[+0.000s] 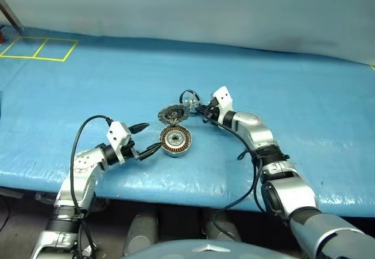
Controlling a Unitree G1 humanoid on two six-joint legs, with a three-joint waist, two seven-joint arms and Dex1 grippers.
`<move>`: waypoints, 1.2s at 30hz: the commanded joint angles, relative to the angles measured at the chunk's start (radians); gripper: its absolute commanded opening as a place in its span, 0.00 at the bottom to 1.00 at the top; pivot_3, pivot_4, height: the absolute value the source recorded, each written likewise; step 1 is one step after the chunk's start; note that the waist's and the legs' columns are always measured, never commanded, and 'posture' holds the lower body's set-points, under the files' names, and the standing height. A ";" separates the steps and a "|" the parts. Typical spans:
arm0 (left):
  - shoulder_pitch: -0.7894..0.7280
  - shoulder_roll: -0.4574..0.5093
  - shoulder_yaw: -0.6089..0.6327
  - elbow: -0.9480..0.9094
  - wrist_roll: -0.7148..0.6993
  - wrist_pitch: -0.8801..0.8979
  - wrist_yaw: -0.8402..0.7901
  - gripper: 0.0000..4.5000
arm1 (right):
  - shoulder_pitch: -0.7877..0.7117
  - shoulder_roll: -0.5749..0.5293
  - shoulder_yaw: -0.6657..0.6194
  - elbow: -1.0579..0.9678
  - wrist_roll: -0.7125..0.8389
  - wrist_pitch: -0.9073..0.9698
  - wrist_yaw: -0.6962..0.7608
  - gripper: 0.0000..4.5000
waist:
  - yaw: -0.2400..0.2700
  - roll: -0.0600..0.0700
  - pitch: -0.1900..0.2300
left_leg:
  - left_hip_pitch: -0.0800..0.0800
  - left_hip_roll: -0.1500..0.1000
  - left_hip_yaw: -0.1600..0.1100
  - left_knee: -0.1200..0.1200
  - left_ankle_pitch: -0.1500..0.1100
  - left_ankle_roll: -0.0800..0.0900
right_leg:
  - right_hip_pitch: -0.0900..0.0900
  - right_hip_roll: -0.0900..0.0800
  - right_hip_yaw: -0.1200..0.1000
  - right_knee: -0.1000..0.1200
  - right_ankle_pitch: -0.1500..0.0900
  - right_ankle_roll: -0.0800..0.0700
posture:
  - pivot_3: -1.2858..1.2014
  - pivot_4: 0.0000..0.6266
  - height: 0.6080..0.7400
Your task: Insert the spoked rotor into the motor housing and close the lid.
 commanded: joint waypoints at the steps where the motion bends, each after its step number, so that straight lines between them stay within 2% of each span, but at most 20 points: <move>1: 0.002 -0.013 0.018 -0.028 -0.021 -0.025 0.007 1.00 | 0.082 0.022 -0.118 -0.210 0.130 0.057 -0.071 0.01 | 0.003 0.000 0.000 | 0.000 0.000 0.000 0.000 0.000 0.000 | 0.000 0.000 0.000 0.000 0.000 0.000 | 0.52 0.24 1.00; 9: 0.002 -0.042 0.029 -0.011 -0.073 -0.013 -0.002 1.00 | 0.365 0.052 -0.290 -0.721 0.442 0.236 -0.161 0.01 | 0.009 0.001 0.000 | -0.001 0.001 0.001 0.000 0.000 0.000 | -0.001 0.000 0.000 0.000 -0.001 0.000 | 0.52 0.24 1.00; 15: -0.001 -0.046 0.012 -0.001 -0.086 -0.012 -0.052 1.00 | 0.524 0.011 -0.249 -0.920 0.604 0.389 -0.113 0.01 | 0.008 0.001 0.001 | -0.001 0.002 0.002 0.000 0.000 0.000 | -0.002 -0.001 0.000 -0.001 -0.002 -0.001 | 0.52 0.24 1.00; 23: 0.027 -0.028 0.009 -0.025 -0.083 -0.003 -0.108 1.00 | 0.614 -0.042 -0.098 -0.966 0.585 0.437 -0.055 0.01 | 0.010 0.001 0.001 | -0.002 0.002 0.002 0.000 -0.001 0.000 | -0.003 -0.001 0.000 -0.002 -0.002 -0.001 | 0.52 0.24 1.00; 29: 0.045 -0.023 0.014 -0.033 -0.079 -0.015 -0.114 1.00 | 0.620 -0.102 -0.006 -0.962 0.539 0.425 -0.014 0.01 | 0.012 0.001 0.001 | -0.004 0.001 0.002 0.000 -0.001 -0.001 | -0.004 -0.003 -0.001 -0.002 -0.002 -0.001 | 0.52 0.24 1.00; 36: 0.055 -0.019 0.011 -0.038 -0.072 -0.019 -0.112 1.00 | 0.608 -0.122 0.056 -0.964 0.514 0.426 0.010 0.01 | 0.013 0.001 0.001 | -0.007 0.001 0.002 0.000 -0.001 -0.001 | -0.008 -0.002 -0.001 -0.002 -0.002 -0.001 | 0.52 0.24 1.00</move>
